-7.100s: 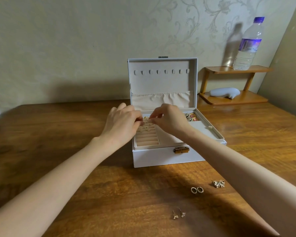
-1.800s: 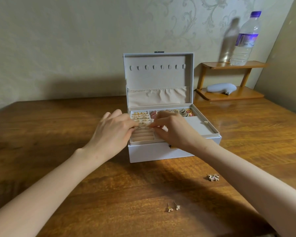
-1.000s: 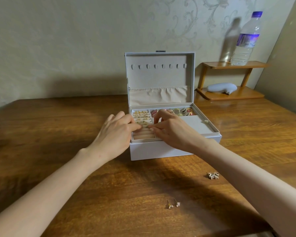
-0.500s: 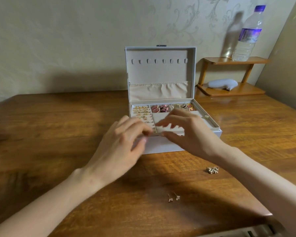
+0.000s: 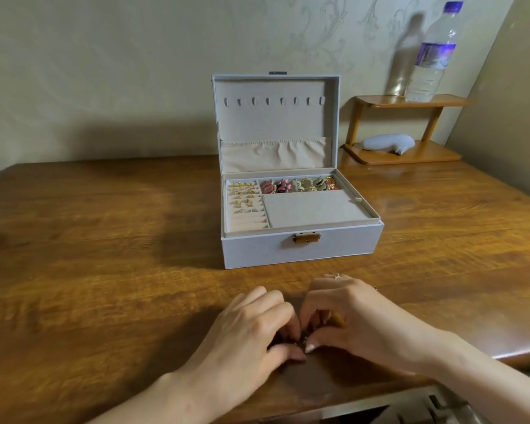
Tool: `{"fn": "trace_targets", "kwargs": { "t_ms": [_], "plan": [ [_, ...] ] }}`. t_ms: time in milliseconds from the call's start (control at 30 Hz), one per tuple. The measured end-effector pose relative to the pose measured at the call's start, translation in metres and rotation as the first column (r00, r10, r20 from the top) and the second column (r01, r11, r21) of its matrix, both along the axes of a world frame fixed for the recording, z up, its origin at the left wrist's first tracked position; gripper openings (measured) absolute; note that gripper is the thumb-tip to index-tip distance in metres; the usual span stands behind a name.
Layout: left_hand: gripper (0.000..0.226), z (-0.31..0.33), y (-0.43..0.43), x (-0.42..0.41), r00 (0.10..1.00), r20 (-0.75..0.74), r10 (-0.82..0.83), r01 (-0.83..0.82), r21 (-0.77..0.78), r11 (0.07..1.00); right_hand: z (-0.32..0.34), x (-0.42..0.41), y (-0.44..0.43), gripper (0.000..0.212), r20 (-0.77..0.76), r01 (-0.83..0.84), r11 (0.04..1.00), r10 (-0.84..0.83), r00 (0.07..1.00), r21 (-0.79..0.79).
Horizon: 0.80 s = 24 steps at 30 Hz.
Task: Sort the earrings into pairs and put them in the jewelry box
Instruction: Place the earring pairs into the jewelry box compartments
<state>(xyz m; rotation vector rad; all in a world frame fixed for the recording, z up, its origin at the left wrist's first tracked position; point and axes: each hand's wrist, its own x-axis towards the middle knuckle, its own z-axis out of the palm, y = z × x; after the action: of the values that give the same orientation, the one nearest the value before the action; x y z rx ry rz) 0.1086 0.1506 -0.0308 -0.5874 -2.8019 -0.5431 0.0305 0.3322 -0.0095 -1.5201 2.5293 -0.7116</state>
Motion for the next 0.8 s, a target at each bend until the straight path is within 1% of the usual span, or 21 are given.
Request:
{"fn": "trace_targets", "kwargs": {
  "t_ms": [67,167,267,333,500,600,667,733,800],
  "plan": [
    [0.023,0.0,0.001,-0.001,0.999,-0.047,0.014,-0.015,-0.013,1.0,-0.001,0.001,-0.002,0.011,0.05,0.004,1.0,-0.003,0.999,-0.019],
    [0.027,-0.002,0.002,-0.002,0.998,-0.066,0.01,-0.009,0.007,1.0,-0.002,0.001,-0.004,0.01,0.097,0.006,0.999,-0.002,0.995,-0.045],
    [0.019,-0.003,0.0,-0.002,0.997,-0.083,-0.001,0.002,0.011,1.0,-0.001,0.001,-0.004,0.011,0.105,0.021,0.997,-0.013,0.994,-0.078],
    [0.018,-0.002,-0.002,-0.002,0.997,-0.08,0.0,0.002,0.034,0.999,0.003,0.001,-0.004,0.01,0.125,0.052,0.993,-0.038,0.991,-0.109],
    [0.01,0.015,-0.01,-0.009,0.993,-0.113,0.02,-0.005,0.13,0.992,0.015,-0.002,-0.011,0.013,0.156,0.117,0.978,-0.09,0.984,-0.172],
    [0.017,0.033,-0.02,-0.021,0.99,-0.122,0.075,-0.049,0.208,0.977,0.027,-0.01,-0.022,0.018,0.167,0.142,0.966,-0.107,0.98,-0.215],
    [0.014,0.048,-0.028,-0.033,0.987,-0.122,0.107,-0.068,0.287,0.956,0.036,-0.02,-0.031,0.014,0.192,0.165,0.953,-0.117,0.974,-0.254],
    [0.007,0.061,-0.039,-0.048,0.986,-0.079,0.146,-0.108,0.368,0.924,0.045,-0.033,-0.04,0.01,0.235,0.198,0.933,-0.129,0.963,-0.3],
    [0.009,0.07,-0.053,-0.066,0.983,-0.027,0.184,-0.155,0.423,0.893,0.053,-0.047,-0.048,0.011,0.266,0.235,0.908,-0.145,0.953,-0.348]
  ]
}}
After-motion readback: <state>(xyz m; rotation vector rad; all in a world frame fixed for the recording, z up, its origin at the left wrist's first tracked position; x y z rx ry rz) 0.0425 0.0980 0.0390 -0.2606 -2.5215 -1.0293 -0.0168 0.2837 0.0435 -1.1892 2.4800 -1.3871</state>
